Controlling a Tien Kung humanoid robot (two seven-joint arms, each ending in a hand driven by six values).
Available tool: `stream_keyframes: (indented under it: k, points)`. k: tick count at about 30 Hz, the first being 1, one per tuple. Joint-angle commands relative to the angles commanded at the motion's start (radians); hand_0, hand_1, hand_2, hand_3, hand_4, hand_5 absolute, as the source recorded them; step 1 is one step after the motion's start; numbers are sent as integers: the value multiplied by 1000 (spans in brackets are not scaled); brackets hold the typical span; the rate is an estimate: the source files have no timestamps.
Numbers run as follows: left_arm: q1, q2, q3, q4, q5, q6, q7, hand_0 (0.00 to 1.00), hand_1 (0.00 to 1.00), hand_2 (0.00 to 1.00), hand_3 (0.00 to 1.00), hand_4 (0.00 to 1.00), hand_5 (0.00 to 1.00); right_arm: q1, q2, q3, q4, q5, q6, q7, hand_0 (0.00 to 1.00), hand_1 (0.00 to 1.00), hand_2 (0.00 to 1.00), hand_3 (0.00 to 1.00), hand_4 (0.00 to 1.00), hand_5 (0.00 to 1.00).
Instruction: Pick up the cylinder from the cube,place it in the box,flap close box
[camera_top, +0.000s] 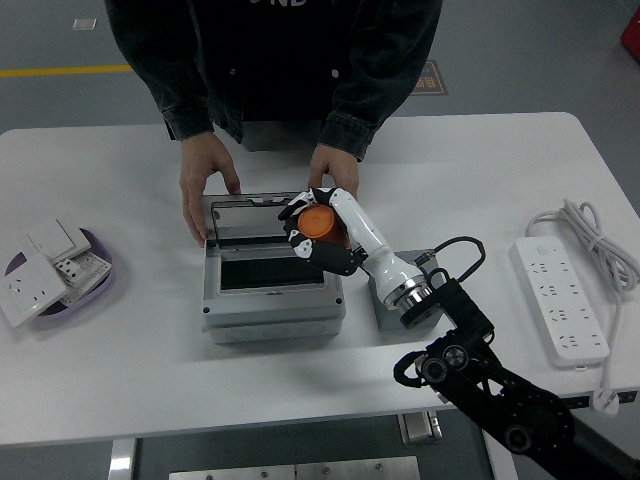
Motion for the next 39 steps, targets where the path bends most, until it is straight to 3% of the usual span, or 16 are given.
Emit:
stream_keyframes:
  k: [1, 12, 18, 19, 24, 25, 30, 31, 36, 37, 39]
  points:
    - [0, 0, -1, 0, 0, 0, 1, 642, 666, 591, 653, 718, 286, 12, 6, -13, -3, -29, 7, -21, 93, 242, 369, 331, 2, 2]
    - [-1, 4, -6, 0, 8, 0, 3, 642, 665, 591, 653, 718, 286, 120, 63, -116, -53, -282, 112, -198, 77, 236, 359, 326, 2, 2]
    - [1, 5, -41, 0, 41, 2, 15, 641, 665, 591, 651, 717, 288, 177, 74, -143, -81, -423, 219, -279, 77, 234, 354, 331, 2, 2]
    - [2, 6, -49, 0, 48, 2, 19, 640, 665, 591, 652, 716, 287, 183, 75, -147, -85, -445, 236, -289, 123, 271, 383, 427, 2, 2]
    - [9, 8, -81, 0, 75, 5, 35, 640, 665, 591, 652, 716, 287, 199, 75, -166, -97, -509, 279, -322, 123, 271, 383, 427, 2, 2]
    - [9, 8, -84, 0, 77, 6, 36, 639, 664, 591, 652, 717, 289, 200, 75, -168, -98, -515, 281, -325, 694, 669, 669, 693, 413, 2]
    - [10, 8, -87, 0, 80, 6, 38, 639, 664, 591, 652, 717, 289, 207, 75, -177, -102, -536, 282, -330, 694, 669, 669, 693, 413, 2]
    - [9, 8, -87, 0, 80, 6, 38, 638, 664, 592, 652, 717, 289, 208, 75, -179, -103, -539, 282, -330, 814, 718, 717, 733, 590, 237]
    - [7, 6, -81, 0, 77, 5, 36, 638, 664, 592, 652, 717, 289, 213, 75, -183, -106, -549, 284, -331, 814, 718, 717, 733, 590, 237]
    - [7, 6, -80, 0, 76, 5, 35, 638, 664, 592, 652, 717, 290, 213, 75, -184, -107, -549, 284, -331, 847, 727, 738, 775, 739, 309]
    - [7, 6, -80, 0, 76, 4, 35, 638, 664, 592, 652, 717, 290, 213, 75, -184, -109, -551, 285, -331, 847, 727, 738, 775, 739, 309]
